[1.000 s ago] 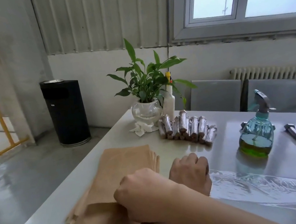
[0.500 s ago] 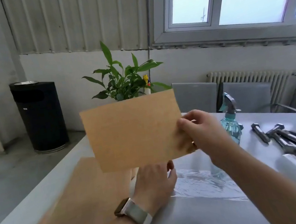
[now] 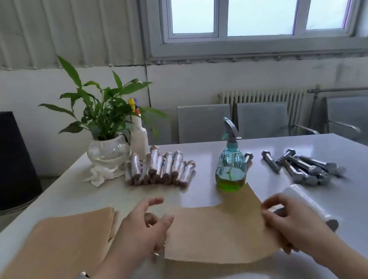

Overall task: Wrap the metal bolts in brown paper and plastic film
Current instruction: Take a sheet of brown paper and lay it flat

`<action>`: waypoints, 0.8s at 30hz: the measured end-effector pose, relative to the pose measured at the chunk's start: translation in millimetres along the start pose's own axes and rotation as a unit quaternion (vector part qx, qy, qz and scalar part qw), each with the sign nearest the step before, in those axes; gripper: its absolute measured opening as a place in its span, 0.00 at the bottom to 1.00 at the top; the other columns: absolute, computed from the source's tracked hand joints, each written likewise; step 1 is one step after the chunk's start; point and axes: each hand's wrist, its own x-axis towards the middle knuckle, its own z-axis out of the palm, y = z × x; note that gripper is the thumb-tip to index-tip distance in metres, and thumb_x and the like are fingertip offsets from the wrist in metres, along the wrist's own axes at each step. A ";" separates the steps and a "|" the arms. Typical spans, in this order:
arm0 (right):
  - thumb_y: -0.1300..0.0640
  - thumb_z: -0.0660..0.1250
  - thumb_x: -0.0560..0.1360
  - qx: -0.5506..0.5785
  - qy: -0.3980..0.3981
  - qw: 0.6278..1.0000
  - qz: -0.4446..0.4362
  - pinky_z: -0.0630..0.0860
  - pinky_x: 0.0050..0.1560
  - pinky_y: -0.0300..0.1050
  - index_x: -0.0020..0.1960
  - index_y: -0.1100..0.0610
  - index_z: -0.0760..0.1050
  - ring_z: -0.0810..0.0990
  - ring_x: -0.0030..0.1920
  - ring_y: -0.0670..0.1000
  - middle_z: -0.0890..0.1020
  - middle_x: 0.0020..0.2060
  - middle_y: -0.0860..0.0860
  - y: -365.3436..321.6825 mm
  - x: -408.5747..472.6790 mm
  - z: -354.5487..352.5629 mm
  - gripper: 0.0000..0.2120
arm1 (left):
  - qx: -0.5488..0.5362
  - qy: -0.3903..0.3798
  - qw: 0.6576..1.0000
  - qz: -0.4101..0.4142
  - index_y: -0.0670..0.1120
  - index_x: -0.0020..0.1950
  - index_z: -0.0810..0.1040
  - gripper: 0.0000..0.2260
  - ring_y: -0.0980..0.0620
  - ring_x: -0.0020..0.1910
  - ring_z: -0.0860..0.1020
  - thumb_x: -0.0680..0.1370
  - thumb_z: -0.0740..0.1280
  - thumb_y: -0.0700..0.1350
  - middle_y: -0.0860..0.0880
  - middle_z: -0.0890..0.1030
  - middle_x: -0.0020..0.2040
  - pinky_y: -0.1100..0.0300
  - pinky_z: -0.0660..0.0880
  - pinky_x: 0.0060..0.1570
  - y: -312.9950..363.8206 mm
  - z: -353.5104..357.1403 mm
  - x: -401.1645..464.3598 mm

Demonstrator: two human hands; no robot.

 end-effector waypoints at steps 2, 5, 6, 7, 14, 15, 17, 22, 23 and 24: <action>0.56 0.64 0.80 -0.050 0.005 0.999 -0.022 0.69 0.22 0.38 0.50 0.49 0.72 0.74 0.19 0.50 0.82 0.30 0.51 3.4 -0.6 2.4 0.03 | 0.095 -0.009 0.995 0.028 0.60 0.51 0.78 0.09 0.57 0.29 0.77 0.74 0.73 0.49 0.54 0.82 0.38 0.58 0.75 0.30 -4.6 -0.6 -1.4; 0.52 0.65 0.79 -0.157 0.028 0.985 -0.059 0.72 0.34 0.38 0.57 0.45 0.70 0.78 0.32 0.44 0.81 0.31 0.47 6.5 -1.5 6.5 0.08 | 0.219 -0.005 0.974 0.055 0.64 0.49 0.76 0.08 0.60 0.36 0.77 0.72 0.72 0.53 0.63 0.80 0.40 0.57 0.76 0.40 -5.5 -1.5 -2.7; 0.51 0.65 0.79 -0.194 0.034 0.978 -0.072 0.72 0.37 0.38 0.60 0.44 0.69 0.78 0.37 0.43 0.81 0.33 0.46 6.9 -2.0 7.8 0.11 | 0.246 -0.001 0.967 0.060 0.64 0.48 0.76 0.08 0.61 0.37 0.77 0.72 0.71 0.54 0.65 0.79 0.40 0.58 0.76 0.40 -4.8 -0.9 -3.4; 0.50 0.64 0.79 -0.223 0.036 0.971 -0.082 0.73 0.41 0.41 0.62 0.44 0.68 0.78 0.41 0.44 0.81 0.36 0.45 6.2 -2.4 8.8 0.13 | 0.272 0.004 0.960 0.066 0.64 0.48 0.75 0.08 0.62 0.38 0.77 0.71 0.70 0.55 0.65 0.79 0.40 0.59 0.75 0.40 -4.8 -0.3 -3.9; 0.43 0.62 0.78 -0.416 -0.011 0.905 -0.094 0.74 0.51 0.47 0.64 0.49 0.64 0.76 0.58 0.54 0.78 0.56 0.50 -8.3 -2.2 4.7 0.19 | 0.303 -0.060 0.936 0.171 0.63 0.51 0.78 0.13 0.65 0.51 0.73 0.68 0.68 0.62 0.63 0.75 0.48 0.69 0.67 0.52 -7.1 1.3 -2.4; 0.42 0.63 0.78 -0.416 0.008 0.904 -0.102 0.74 0.48 0.47 0.64 0.48 0.65 0.77 0.58 0.54 0.78 0.56 0.50 -12.2 4.0 -3.9 0.19 | 0.289 -0.083 0.937 0.175 0.63 0.53 0.78 0.16 0.66 0.54 0.73 0.67 0.66 0.64 0.65 0.75 0.51 0.67 0.67 0.56 -5.7 1.2 -2.1; 0.44 0.64 0.77 -0.423 0.075 0.896 -0.117 0.72 0.44 0.47 0.62 0.47 0.69 0.78 0.56 0.55 0.80 0.55 0.50 -20.3 29.9 -30.7 0.16 | 0.263 -0.113 0.942 0.176 0.63 0.55 0.79 0.20 0.68 0.58 0.72 0.66 0.64 0.67 0.67 0.75 0.56 0.63 0.68 0.61 -4.2 0.8 -1.3; 0.47 0.62 0.79 -0.476 0.120 0.871 0.039 0.69 0.46 0.45 0.57 0.54 0.74 0.77 0.57 0.58 0.79 0.56 0.55 -20.0 120.8 -109.5 0.13 | 0.254 -0.136 0.940 0.183 0.66 0.57 0.76 0.22 0.70 0.60 0.73 0.65 0.66 0.68 0.69 0.75 0.58 0.61 0.68 0.64 -4.5 -0.7 3.1; 0.47 0.62 0.79 -0.492 0.109 0.861 0.068 0.70 0.47 0.45 0.54 0.55 0.74 0.76 0.56 0.57 0.79 0.55 0.55 -12.3 133.3 -116.0 0.11 | 0.256 -0.139 0.939 0.184 0.65 0.57 0.75 0.22 0.70 0.60 0.72 0.65 0.66 0.68 0.69 0.75 0.57 0.62 0.68 0.64 -5.3 -0.7 3.9; 0.49 0.62 0.78 -0.506 0.094 0.852 0.090 0.70 0.46 0.45 0.50 0.55 0.72 0.76 0.54 0.57 0.79 0.52 0.54 -3.9 142.9 -118.8 0.09 | 0.259 -0.142 0.937 0.186 0.66 0.58 0.75 0.23 0.70 0.60 0.72 0.65 0.66 0.69 0.69 0.75 0.57 0.64 0.67 0.65 -6.4 -0.8 4.4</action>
